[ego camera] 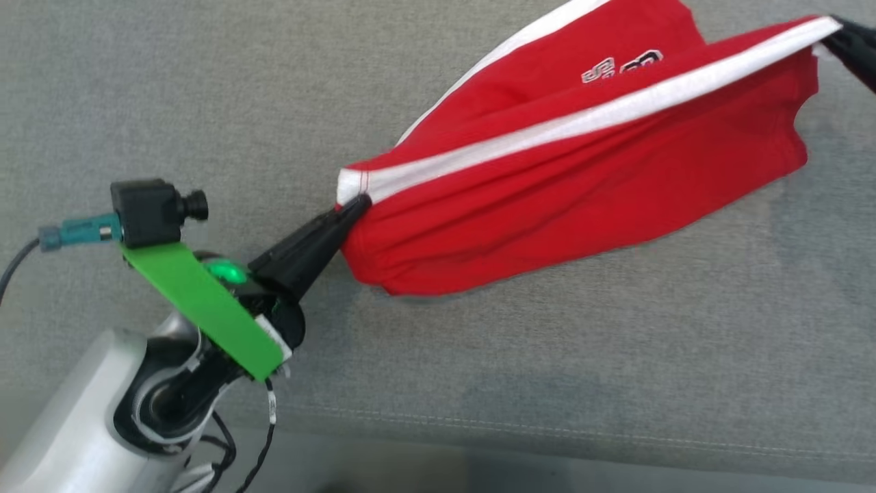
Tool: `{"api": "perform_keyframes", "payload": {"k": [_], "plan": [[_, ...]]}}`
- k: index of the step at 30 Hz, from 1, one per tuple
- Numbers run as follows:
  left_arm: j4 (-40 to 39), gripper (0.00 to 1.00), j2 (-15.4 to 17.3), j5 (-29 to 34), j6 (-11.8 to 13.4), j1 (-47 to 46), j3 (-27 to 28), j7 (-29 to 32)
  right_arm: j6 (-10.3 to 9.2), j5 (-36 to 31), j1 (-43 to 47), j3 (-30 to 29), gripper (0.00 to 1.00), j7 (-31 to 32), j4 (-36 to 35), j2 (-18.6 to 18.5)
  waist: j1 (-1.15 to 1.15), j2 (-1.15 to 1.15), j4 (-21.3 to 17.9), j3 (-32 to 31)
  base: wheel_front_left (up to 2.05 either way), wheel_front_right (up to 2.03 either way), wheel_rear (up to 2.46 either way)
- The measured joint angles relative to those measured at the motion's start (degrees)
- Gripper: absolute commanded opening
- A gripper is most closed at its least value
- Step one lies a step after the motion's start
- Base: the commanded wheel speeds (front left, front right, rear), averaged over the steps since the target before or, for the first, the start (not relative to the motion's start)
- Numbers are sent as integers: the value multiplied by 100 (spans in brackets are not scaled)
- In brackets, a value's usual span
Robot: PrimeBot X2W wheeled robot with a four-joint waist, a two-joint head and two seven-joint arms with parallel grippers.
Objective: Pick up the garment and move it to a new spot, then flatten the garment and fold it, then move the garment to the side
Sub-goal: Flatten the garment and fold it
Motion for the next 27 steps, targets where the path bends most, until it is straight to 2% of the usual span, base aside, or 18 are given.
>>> {"api": "perform_keyframes", "payload": {"k": [9,14,19,27], "plan": [[552,0,-382,15,42,-880,-76,196,-20,-368,-1028,192,0,594,476,441,0,0,529,559,0,0,0],[891,0,-461,382,42,-1230,-64,73,36,-668,-1429,386,0,734,794,742,0,0,751,853,0,0,0],[1161,0,-688,531,40,-1356,-243,27,127,-890,-1668,535,0,790,1198,940,0,0,936,1057,0,0,0],[1440,0,-850,534,9,-1377,-349,-45,248,-959,-1963,658,0,809,1596,1260,0,0,1057,1174,0,0,0]]}}
